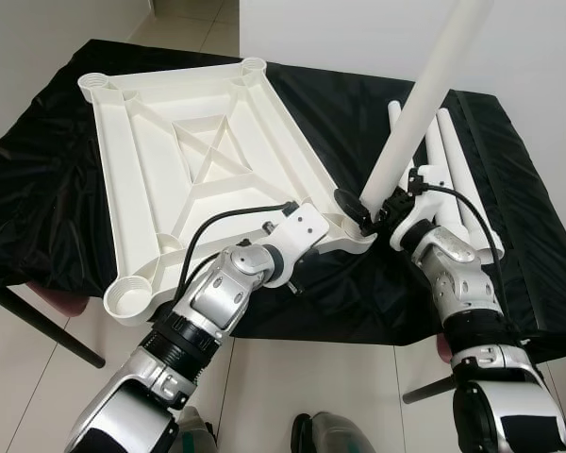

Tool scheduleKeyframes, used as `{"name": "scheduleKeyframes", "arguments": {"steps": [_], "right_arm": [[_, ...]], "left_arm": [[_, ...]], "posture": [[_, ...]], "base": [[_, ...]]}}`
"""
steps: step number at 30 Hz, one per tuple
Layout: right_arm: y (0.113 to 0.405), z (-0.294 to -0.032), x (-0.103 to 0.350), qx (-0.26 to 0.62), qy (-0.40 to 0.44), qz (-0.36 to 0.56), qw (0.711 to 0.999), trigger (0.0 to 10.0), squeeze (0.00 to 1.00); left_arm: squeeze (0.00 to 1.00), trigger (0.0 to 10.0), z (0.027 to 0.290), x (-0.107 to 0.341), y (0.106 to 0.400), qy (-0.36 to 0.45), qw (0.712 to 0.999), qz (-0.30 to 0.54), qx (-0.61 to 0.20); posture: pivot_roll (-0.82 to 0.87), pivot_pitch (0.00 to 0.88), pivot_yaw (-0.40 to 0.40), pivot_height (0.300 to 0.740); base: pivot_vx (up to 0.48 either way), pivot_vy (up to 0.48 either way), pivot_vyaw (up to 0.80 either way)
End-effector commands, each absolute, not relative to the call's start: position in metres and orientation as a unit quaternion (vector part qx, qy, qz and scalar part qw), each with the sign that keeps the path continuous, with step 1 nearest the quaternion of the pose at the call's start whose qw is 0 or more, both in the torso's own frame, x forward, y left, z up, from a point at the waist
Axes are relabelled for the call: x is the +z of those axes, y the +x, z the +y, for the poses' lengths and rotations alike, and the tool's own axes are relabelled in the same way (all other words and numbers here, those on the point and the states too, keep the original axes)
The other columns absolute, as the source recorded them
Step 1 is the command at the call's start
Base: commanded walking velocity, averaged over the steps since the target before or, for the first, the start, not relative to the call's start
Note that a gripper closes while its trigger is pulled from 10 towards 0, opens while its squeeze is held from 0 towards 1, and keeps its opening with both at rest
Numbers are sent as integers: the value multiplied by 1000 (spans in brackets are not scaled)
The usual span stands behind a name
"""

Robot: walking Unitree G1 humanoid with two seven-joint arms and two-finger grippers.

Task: Building children table

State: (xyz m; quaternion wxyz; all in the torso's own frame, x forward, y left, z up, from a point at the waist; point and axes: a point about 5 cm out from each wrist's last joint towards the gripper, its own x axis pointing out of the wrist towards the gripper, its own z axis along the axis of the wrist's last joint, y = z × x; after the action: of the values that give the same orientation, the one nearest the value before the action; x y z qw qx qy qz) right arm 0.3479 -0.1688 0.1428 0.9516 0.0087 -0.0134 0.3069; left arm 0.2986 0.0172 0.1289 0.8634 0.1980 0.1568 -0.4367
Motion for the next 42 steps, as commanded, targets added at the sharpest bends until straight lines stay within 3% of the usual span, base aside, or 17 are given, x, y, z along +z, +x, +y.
{"name": "scheduleKeyframes", "arguments": {"steps": [1,2,16,17,18,30,34,36,40,42], "right_arm": [[350,-162,143,328,-3,-9,945,4510,0],[351,-162,143,332,-1,-12,943,275,0],[350,-169,138,343,6,-3,939,0,0],[350,-171,136,334,14,-6,942,4157,0],[350,-171,136,328,16,-5,944,9647,0],[344,-155,130,258,-2,5,966,10000,0],[338,-138,128,161,56,9,985,10000,0],[337,-137,128,154,61,9,986,10000,0],[327,-137,126,6,46,0,999,10000,0],[320,-128,123,-12,46,5,999,10000,0]], "left_arm": [[0,10000,2,137,292,197,844,135,-480],[0,10000,2,136,292,197,844,135,-480],[0,10000,2,135,289,195,842,139,-483],[0,10000,2,135,288,195,842,139,-484],[0,10000,1,135,288,194,842,139,-484],[0,10000,1,134,287,193,841,139,-485],[0,10000,-3,133,284,188,839,140,-491],[0,10000,-3,133,284,188,839,140,-491],[0,10000,-3,131,282,187,838,142,-493],[0,10000,-4,130,281,187,838,142,-493]], "posture": [[-30,4,-47,740],[-30,4,-47,740],[-29,23,-42,740],[-30,25,-42,740],[-30,25,-42,740],[-34,25,-48,740],[-35,19,-49,740],[-35,19,-49,740],[-30,3,-58,740],[-27,0,-61,740]], "base": [[0,0,0],[0,0,0],[0,0,0],[0,0,0],[0,0,0],[0,0,0],[0,0,0],[0,0,0],[0,0,0],[0,0,0]]}}
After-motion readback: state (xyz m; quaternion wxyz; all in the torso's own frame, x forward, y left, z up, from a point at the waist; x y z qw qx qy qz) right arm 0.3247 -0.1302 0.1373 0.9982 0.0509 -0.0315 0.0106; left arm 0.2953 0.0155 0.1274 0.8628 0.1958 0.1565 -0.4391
